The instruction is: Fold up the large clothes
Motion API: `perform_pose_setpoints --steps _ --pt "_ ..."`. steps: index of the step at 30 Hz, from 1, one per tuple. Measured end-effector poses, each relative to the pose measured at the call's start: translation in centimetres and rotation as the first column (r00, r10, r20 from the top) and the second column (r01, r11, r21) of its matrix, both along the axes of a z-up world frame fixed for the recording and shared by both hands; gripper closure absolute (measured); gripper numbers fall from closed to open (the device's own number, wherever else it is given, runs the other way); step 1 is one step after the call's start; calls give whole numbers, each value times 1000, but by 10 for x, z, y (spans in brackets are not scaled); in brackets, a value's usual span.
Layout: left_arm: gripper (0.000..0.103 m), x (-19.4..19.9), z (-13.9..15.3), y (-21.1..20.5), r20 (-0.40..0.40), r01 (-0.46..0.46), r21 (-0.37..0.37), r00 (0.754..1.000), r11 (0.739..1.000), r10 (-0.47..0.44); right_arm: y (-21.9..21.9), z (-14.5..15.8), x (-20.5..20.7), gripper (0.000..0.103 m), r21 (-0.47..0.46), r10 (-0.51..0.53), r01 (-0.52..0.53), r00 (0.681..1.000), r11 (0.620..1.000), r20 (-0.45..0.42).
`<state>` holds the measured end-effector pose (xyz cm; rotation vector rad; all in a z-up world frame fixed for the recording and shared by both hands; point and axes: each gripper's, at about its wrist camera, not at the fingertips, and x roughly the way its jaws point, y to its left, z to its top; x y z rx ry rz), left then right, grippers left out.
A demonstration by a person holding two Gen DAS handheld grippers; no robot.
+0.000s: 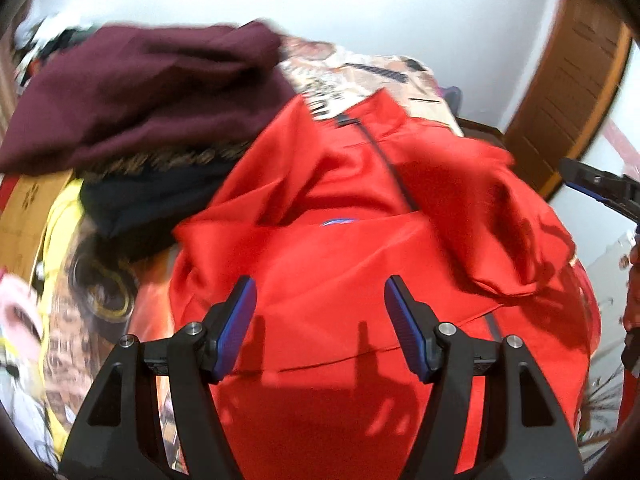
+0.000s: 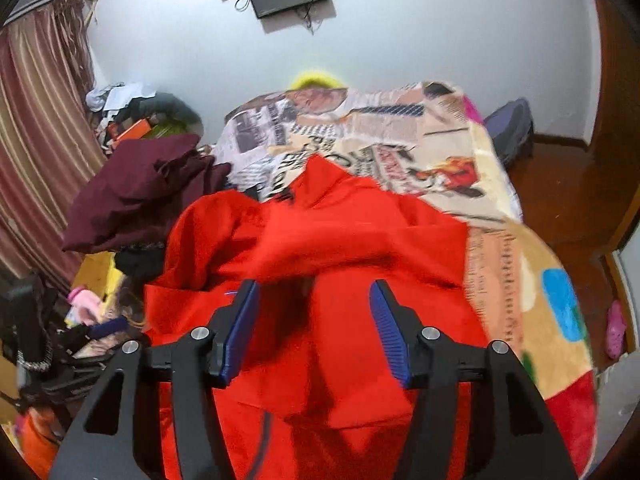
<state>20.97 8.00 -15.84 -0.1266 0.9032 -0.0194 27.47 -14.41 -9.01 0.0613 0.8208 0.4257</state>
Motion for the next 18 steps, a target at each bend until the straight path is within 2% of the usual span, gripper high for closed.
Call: perform_pose_setpoints --steps 5,9,12,16,18 --pt "31 25 7 -44 23 128 27 991 991 -129 -29 -13 8 49 -43 -72 71 997 997 -30" --pt "31 56 -9 -67 -17 159 65 987 985 -158 -50 -29 11 49 -71 -98 94 993 993 -68" --pt "31 87 -31 -77 -76 157 134 986 979 -147 -59 -40 12 49 -110 -105 96 991 989 -78" --pt "31 117 -66 -91 -168 219 240 969 946 -182 -72 -57 17 49 -131 -118 103 987 986 -108" --pt "31 127 -73 -95 -165 231 281 968 932 -190 -78 -67 21 49 -148 -133 115 984 982 -121"
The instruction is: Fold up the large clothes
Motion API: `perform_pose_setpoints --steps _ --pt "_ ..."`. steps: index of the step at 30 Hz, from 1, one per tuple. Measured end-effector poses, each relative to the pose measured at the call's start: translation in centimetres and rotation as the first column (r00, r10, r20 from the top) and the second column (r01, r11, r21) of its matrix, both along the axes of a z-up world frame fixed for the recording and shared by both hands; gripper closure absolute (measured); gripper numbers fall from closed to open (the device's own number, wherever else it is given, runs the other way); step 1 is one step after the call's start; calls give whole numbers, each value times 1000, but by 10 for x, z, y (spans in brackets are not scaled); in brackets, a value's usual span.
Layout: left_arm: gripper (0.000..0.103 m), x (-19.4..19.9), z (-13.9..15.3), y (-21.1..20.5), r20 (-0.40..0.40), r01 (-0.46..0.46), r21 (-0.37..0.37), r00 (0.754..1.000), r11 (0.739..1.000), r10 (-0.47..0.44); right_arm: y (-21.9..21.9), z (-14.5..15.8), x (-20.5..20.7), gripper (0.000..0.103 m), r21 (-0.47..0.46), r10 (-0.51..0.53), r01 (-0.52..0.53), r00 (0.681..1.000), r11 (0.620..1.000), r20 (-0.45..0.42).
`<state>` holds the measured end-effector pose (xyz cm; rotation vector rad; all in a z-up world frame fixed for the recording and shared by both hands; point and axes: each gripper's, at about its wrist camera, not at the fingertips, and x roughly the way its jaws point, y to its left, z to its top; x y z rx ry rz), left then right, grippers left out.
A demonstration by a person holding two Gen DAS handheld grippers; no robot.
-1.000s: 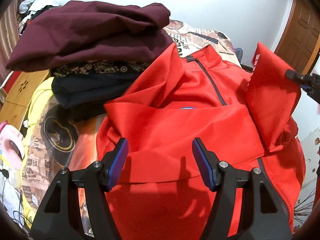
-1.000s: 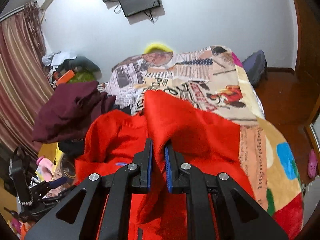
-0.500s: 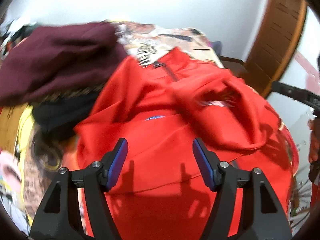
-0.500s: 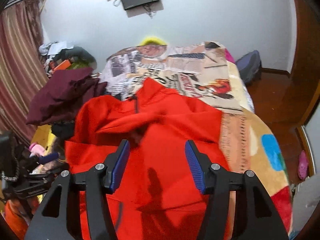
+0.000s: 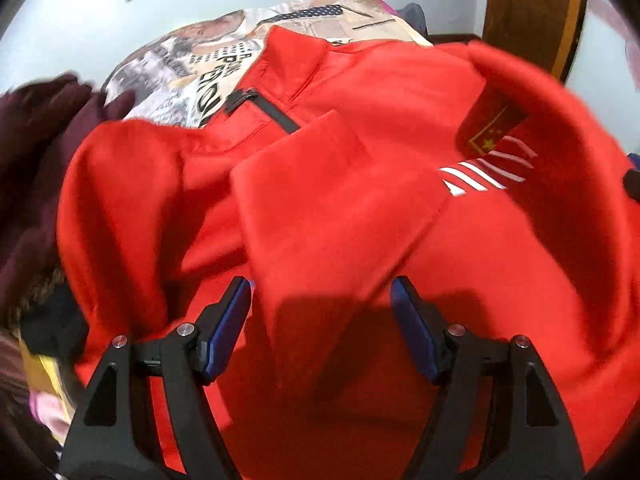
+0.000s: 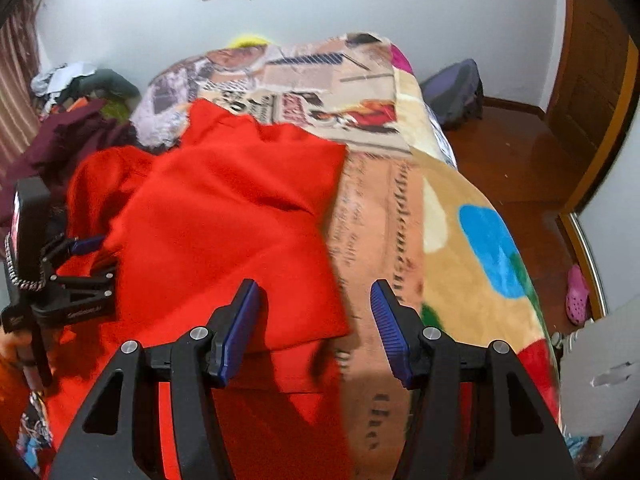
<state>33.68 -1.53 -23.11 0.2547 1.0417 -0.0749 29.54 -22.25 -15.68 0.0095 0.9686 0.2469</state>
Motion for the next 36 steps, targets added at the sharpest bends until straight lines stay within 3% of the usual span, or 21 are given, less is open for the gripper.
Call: perform_pose_setpoints --steps 4,5,9,12,19,23,27,32,36 --pt "35 24 2 -4 20 15 32 1000 999 -15 -13 -13 2 46 -5 -4 4 1000 1000 -6" --pt "45 28 2 -5 18 18 22 1000 1000 -19 -17 -14 2 42 -1 -12 12 1000 1000 -5" --pt "89 44 -1 -8 15 3 25 1000 1000 -4 -32 -13 0 41 0 -71 71 997 997 -10" --pt "94 41 11 -3 34 -15 -30 999 999 16 -46 -2 -9 41 29 -76 76 997 997 -7" --pt "96 9 68 21 150 -58 -153 985 987 81 -38 9 -33 41 -29 29 -29 1000 999 7" --pt "96 -17 104 42 228 -89 -210 964 974 137 -19 -2 -25 41 -105 56 -56 998 993 -8" --pt "96 -43 128 62 278 -113 -246 943 963 182 -8 -5 -17 41 -110 80 -79 997 991 2" --pt "96 -76 144 82 331 -156 -253 913 955 237 -7 0 -3 41 -59 41 -39 998 998 42" --pt "96 -93 138 102 330 -226 -264 892 937 309 -20 5 4 41 6 -68 68 994 998 88"
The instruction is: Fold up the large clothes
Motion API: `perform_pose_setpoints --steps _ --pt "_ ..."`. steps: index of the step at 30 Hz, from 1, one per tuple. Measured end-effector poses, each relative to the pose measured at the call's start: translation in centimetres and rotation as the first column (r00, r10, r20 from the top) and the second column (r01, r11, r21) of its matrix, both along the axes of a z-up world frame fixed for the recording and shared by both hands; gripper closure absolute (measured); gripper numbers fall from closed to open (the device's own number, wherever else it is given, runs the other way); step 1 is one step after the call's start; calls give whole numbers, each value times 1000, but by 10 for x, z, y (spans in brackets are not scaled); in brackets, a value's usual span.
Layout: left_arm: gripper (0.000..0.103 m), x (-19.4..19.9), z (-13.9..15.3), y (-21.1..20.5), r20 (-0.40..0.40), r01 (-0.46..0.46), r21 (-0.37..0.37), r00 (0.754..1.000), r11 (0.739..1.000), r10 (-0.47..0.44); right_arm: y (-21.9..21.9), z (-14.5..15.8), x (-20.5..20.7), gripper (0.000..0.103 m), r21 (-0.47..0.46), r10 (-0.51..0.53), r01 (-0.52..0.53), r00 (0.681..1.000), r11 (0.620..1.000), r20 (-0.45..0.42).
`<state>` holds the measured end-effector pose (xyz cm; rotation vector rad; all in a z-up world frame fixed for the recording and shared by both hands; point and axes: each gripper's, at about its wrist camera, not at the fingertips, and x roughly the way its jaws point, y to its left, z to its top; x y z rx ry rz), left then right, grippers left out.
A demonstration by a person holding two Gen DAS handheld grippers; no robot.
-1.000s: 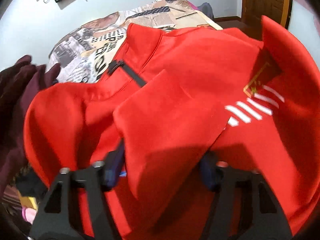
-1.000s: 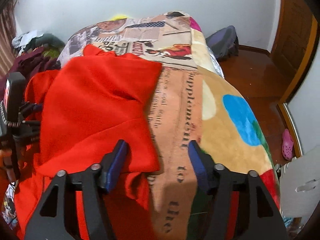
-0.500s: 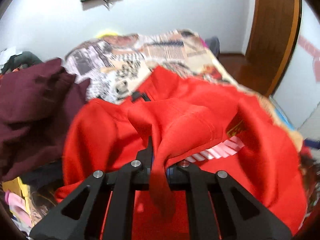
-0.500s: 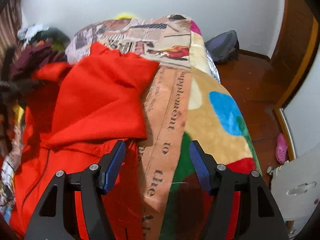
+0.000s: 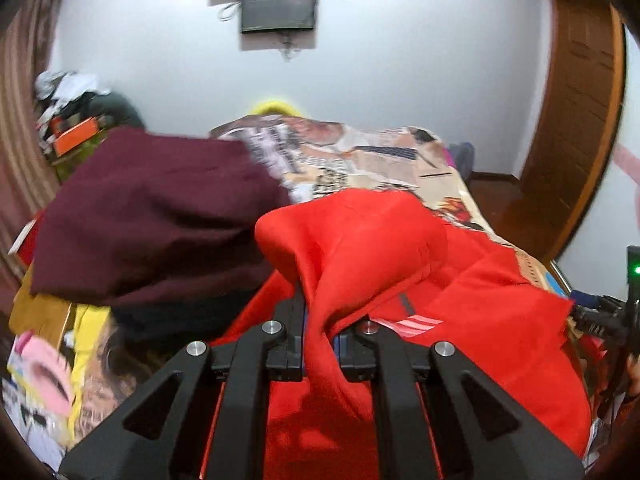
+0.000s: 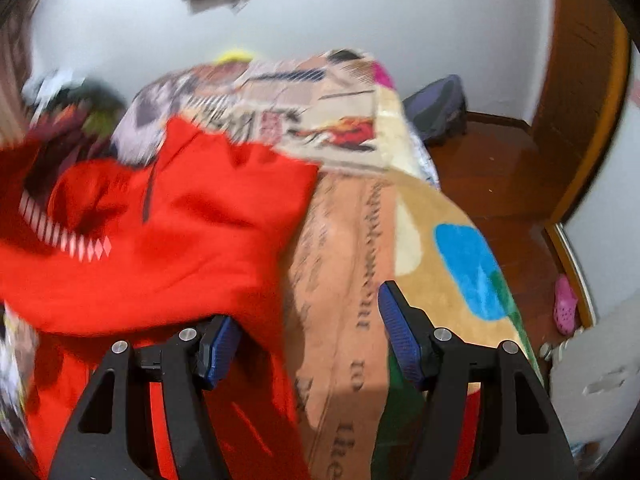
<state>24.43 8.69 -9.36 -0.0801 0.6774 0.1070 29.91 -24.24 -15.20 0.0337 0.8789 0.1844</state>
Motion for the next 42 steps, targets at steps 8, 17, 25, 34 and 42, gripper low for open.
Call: perform_pose_setpoints --steps 8,17,25,34,42 --pt "87 -27 -68 33 -178 -126 20 976 992 127 -17 -8 -13 41 32 -54 55 998 998 -30" --pt "70 -49 -161 66 -471 -210 35 859 977 201 -30 -14 -26 39 20 -11 14 993 1000 -121" --pt "59 -56 -126 63 -383 -175 34 907 984 175 -30 22 -36 39 18 40 -39 997 999 -70" --pt "52 -12 -66 49 -218 -50 55 974 997 61 9 54 -5 38 60 142 -142 990 988 1" --pt "51 34 -62 33 -187 7 57 982 998 4 75 54 47 38 16 310 -310 951 950 -3"
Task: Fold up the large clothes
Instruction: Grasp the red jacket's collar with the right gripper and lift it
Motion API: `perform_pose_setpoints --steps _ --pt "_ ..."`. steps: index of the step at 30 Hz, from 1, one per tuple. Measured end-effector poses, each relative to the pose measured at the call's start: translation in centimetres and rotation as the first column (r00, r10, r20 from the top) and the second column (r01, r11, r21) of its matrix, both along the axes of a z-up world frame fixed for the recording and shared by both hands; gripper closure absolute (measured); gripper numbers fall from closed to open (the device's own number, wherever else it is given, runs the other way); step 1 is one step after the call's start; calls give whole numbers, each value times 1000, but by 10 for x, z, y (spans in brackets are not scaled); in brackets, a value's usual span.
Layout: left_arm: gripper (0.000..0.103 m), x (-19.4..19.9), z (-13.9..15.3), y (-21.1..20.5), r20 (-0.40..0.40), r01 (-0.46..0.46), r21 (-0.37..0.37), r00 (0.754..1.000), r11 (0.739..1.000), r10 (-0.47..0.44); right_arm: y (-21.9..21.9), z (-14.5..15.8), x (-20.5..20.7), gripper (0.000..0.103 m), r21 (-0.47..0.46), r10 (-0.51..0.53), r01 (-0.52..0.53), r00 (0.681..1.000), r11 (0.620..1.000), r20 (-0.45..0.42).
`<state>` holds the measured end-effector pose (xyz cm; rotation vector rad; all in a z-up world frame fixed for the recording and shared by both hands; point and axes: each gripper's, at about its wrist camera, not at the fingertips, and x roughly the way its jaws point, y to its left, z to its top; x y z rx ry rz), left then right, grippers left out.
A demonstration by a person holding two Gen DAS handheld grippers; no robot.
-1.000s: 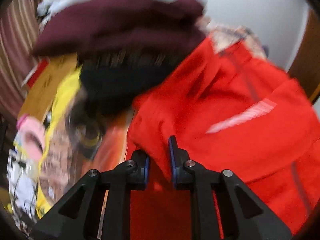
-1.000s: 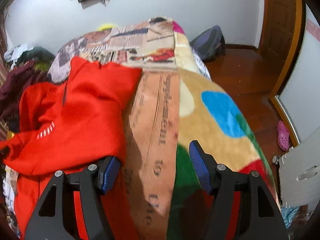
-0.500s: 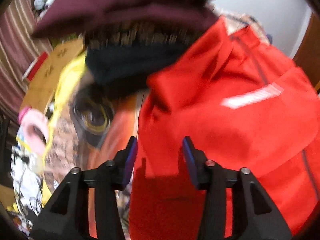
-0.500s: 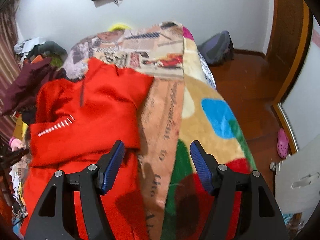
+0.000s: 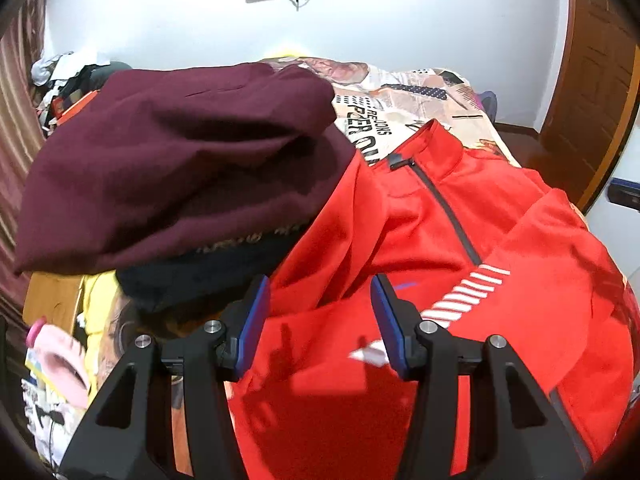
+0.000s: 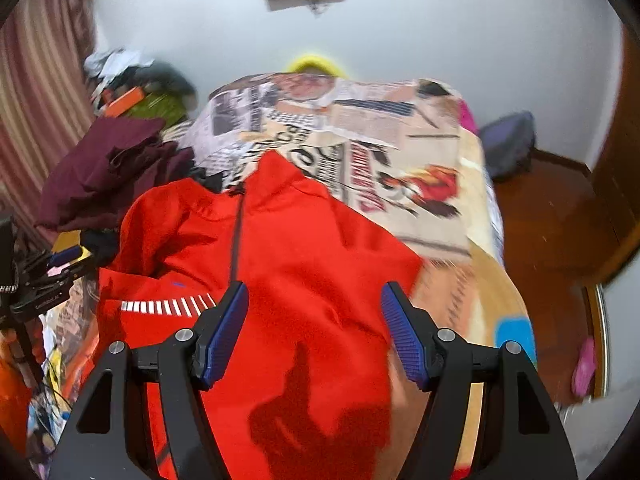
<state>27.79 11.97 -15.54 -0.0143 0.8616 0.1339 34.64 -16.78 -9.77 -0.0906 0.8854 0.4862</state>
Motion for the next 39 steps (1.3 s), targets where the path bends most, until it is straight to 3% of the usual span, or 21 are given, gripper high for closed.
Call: perform_pose_setpoints --steps 8,15,20,22,24,26,31,36,39 --pt "51 28 -8 8 17 -5 -29 1000 1000 6 60 -19 69 38 -31 107 -107 994 994 -24" --pt "50 39 -13 16 26 -5 -37 1000 999 6 104 -51 145 38 14 84 -83 987 996 -135" --pt "48 41 -15 18 30 2 -49 1000 999 0 128 -76 175 38 7 47 -46 977 999 -209" --pt "48 41 -17 18 28 3 -49 1000 999 -2 130 -80 179 44 -13 14 -17 980 1000 -197" --pt "47 41 -18 18 23 4 -52 1000 999 -3 129 -79 174 76 -25 16 -21 984 999 -175" --pt "47 41 -18 17 17 3 -54 1000 999 -2 124 -72 163 96 26 37 -33 982 999 -183" --pt "47 33 -10 12 22 9 -65 1000 998 -8 115 -38 128 97 49 79 -74 990 996 -113" --pt "47 13 10 4 50 29 -86 998 996 -24 101 14 57 97 56 146 -146 989 988 9" --pt "47 -4 23 0 64 46 -107 997 993 -40 92 27 21 98 49 176 -178 983 983 48"
